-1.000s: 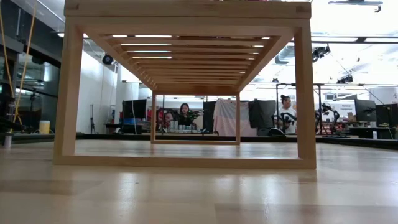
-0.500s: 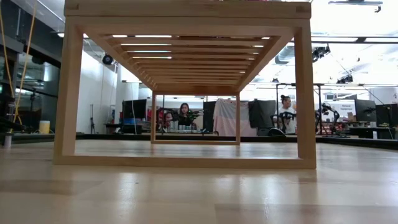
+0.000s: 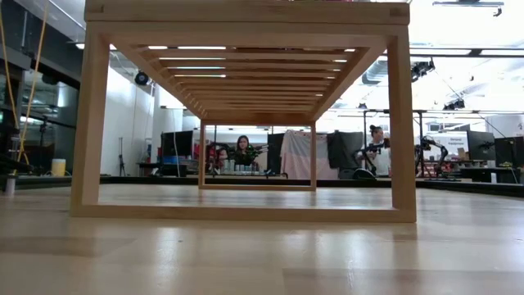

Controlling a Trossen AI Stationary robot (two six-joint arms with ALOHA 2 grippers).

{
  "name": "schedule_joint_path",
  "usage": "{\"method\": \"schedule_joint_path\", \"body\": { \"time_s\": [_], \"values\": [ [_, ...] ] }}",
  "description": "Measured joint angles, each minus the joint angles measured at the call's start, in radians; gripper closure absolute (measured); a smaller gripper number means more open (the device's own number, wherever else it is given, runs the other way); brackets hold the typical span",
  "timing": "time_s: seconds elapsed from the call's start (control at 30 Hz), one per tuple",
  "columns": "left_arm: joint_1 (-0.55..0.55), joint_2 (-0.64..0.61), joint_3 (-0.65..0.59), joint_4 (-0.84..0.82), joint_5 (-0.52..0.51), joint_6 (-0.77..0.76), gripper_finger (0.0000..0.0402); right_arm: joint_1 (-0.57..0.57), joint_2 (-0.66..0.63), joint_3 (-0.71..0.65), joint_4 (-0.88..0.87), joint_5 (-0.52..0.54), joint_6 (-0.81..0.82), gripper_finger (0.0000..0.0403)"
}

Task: Place canned beverage on shelf
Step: Put the white pink can on the shelf

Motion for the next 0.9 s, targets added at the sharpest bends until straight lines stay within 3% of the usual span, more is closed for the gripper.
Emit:
{"method": "schedule_joint_path", "body": {
  "time_s": [0.13,0.33,0.5,0.63,0.8,0.9],
  "values": [
    [0.021,0.000,0.000,-0.018,0.011,0.012,0.0171,0.000,0.000,0.000,0.002,0.004,-0.003,0.0159],
    [0.061,-0.020,0.001,-0.089,0.033,0.054,0.0171,0.003,-0.004,0.000,0.015,0.179,0.070,0.0054],
    [0.101,-0.082,-0.004,-0.168,-0.006,0.086,0.0171,0.002,-0.044,0.001,0.022,0.236,0.078,0.0023],
    [0.118,-0.180,-0.003,-0.200,-0.170,0.151,0.0171,-0.005,-0.093,0.002,0.021,0.265,0.157,0.0020],
    [0.114,-0.314,-0.011,-0.177,-0.478,0.208,0.0171,-0.051,-0.178,0.002,-0.010,0.268,0.409,0.0019],
    [0.114,-0.408,-0.087,-0.074,-0.587,0.226,0.0171,-0.083,-0.217,0.002,-0.070,0.264,0.558,0.0018]
  ]
}}
